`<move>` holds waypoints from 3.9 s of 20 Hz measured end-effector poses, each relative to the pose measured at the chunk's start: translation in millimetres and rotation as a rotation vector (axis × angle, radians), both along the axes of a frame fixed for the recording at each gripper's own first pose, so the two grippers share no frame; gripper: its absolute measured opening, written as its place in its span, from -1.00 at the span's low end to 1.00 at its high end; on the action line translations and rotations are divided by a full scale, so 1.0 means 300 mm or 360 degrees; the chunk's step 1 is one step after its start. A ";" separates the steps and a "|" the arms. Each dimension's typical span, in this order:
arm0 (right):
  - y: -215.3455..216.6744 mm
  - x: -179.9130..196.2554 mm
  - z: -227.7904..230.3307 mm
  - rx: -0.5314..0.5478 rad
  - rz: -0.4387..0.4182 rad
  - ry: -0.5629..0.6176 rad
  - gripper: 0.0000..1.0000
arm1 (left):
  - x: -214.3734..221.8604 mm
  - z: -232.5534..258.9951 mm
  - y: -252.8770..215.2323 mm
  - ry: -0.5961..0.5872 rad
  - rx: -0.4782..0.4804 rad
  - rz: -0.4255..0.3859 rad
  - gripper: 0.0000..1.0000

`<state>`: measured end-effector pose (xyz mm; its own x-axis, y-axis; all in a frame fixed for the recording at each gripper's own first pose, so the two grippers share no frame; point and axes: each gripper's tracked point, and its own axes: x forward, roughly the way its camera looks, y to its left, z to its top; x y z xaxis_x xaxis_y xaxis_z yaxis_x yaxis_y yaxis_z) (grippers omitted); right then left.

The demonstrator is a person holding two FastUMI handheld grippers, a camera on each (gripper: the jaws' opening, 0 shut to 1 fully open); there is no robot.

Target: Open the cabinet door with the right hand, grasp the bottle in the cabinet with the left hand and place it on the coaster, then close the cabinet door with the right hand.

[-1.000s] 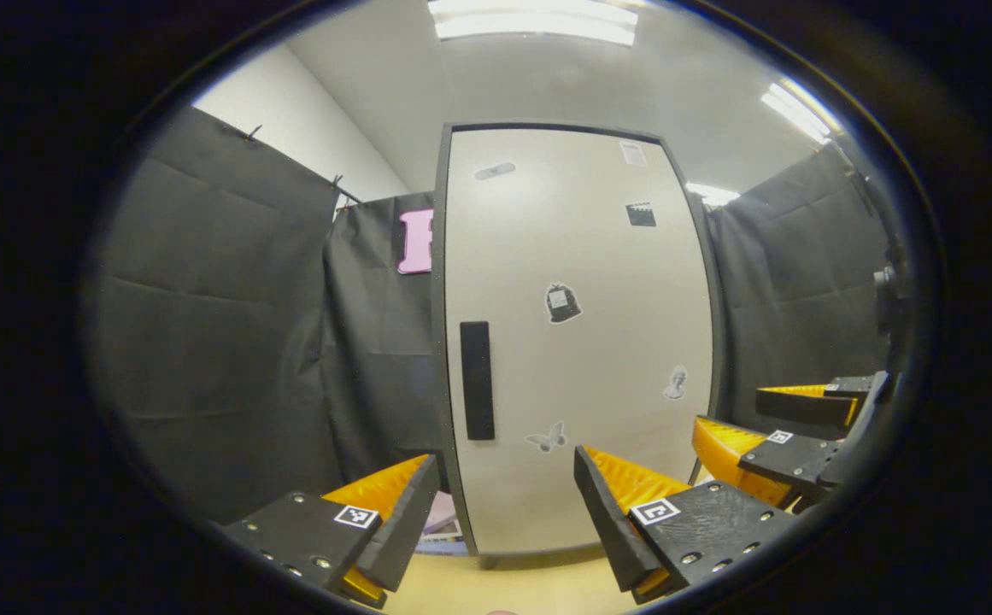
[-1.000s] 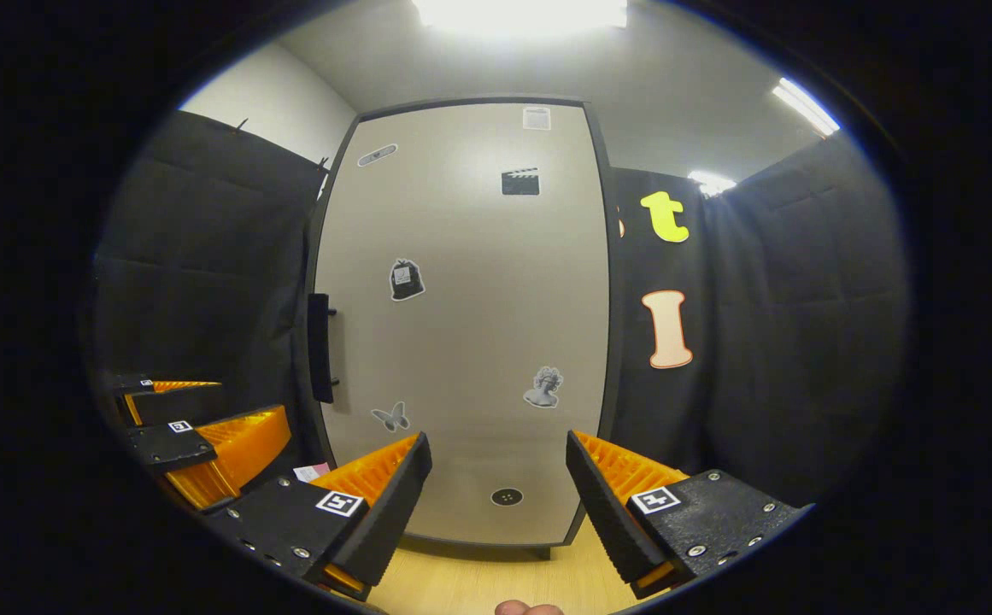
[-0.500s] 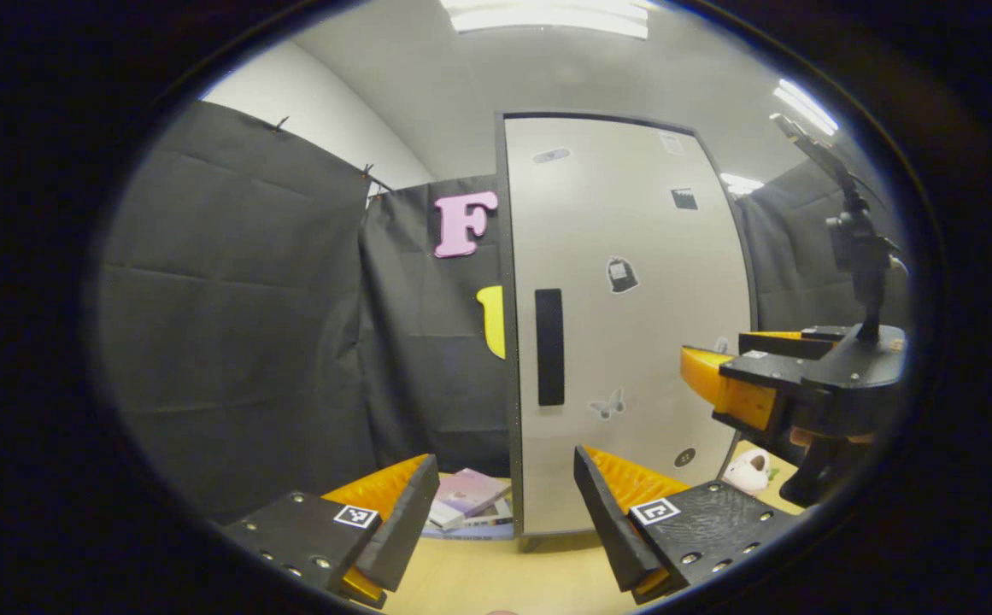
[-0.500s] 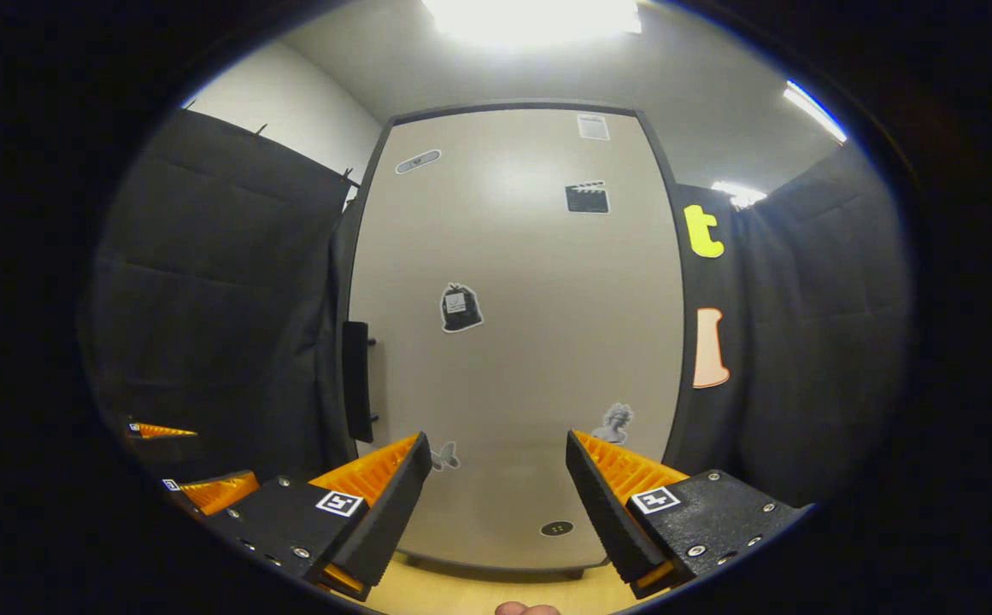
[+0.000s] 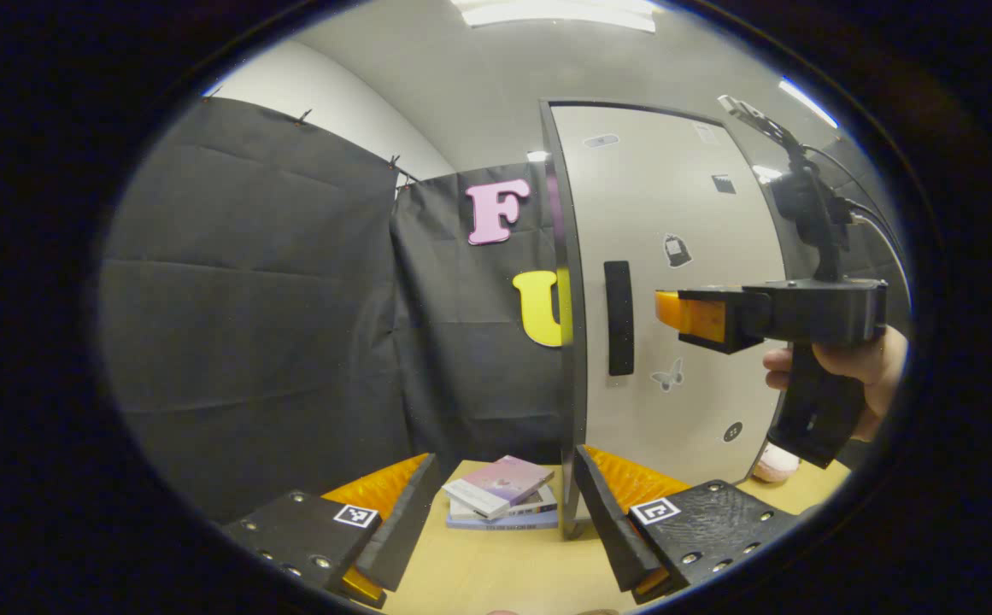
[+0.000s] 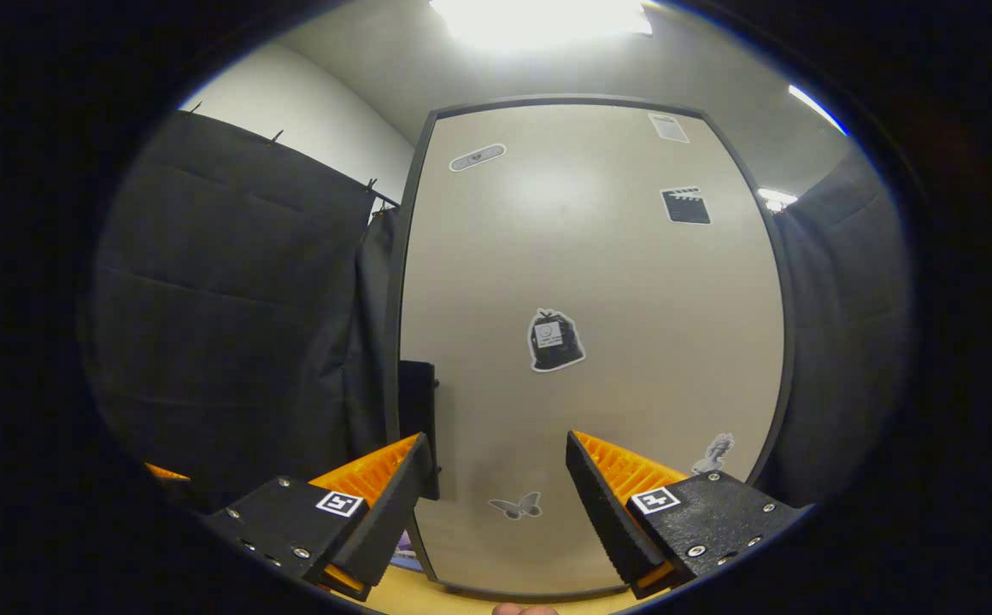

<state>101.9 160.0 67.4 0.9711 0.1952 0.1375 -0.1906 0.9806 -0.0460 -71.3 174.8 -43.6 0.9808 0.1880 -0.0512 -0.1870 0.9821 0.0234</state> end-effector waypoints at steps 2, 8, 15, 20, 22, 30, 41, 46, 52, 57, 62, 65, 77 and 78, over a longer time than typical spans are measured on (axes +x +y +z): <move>0.052 0.028 0.000 -0.0011 0.0020 -0.0009 0.95 | -0.013 -0.020 0.037 0.0011 -0.0009 0.0015 0.82; 0.166 0.112 -0.022 -0.0068 0.0028 -0.0024 0.96 | -0.038 -0.080 0.113 0.0051 -0.0011 0.0031 0.82; 0.192 0.164 -0.066 -0.0160 0.0016 0.0048 -0.14 | -0.040 -0.107 0.150 0.0066 -0.0022 0.0024 0.82; 0.204 0.170 -0.078 -0.0133 0.0084 0.0173 -0.43 | -0.047 -0.130 0.207 0.0071 -0.0055 0.0067 0.82; 0.204 0.163 -0.082 -0.0147 0.0114 0.0185 -0.48 | -0.049 -0.143 0.227 0.0073 -0.0060 0.0070 0.82; 0.208 0.084 -0.080 -0.0143 0.0255 0.0254 -0.58 | -0.117 -0.213 0.295 0.0146 -0.0060 0.0105 0.92; 0.192 -0.023 -0.077 -0.0144 0.0449 0.0273 -0.58 | -0.271 -0.216 0.211 0.0163 -0.0029 0.0183 0.82; 0.173 -0.036 -0.083 -0.0138 0.0540 0.0265 -0.60 | -0.354 -0.161 0.114 0.0143 0.0000 0.0211 0.97; 0.141 -0.046 -0.091 -0.0140 0.0679 0.0271 -0.58 | -0.439 -0.109 -0.021 0.0141 -0.0024 0.0249 0.82; 0.108 -0.062 -0.099 -0.0148 0.0756 0.0298 -0.58 | -0.449 -0.088 -0.134 0.0167 -0.0014 0.0229 0.67; 0.058 -0.080 -0.111 -0.0122 0.0781 0.0322 -0.58 | -0.485 -0.043 -0.262 0.0164 -0.0010 0.0190 0.97; 0.025 -0.100 -0.109 -0.0094 0.0773 0.0330 -0.57 | -0.506 -0.024 -0.326 0.0168 0.0044 0.0145 0.97; -0.215 -0.236 -0.064 -0.0045 0.0488 0.0297 -0.58 | -0.476 0.033 -0.523 0.0166 0.0096 -0.0019 0.97; -0.241 -0.243 -0.062 -0.0050 0.0453 0.0289 -0.59 | -0.473 0.047 -0.533 0.0151 0.0097 -0.0024 0.97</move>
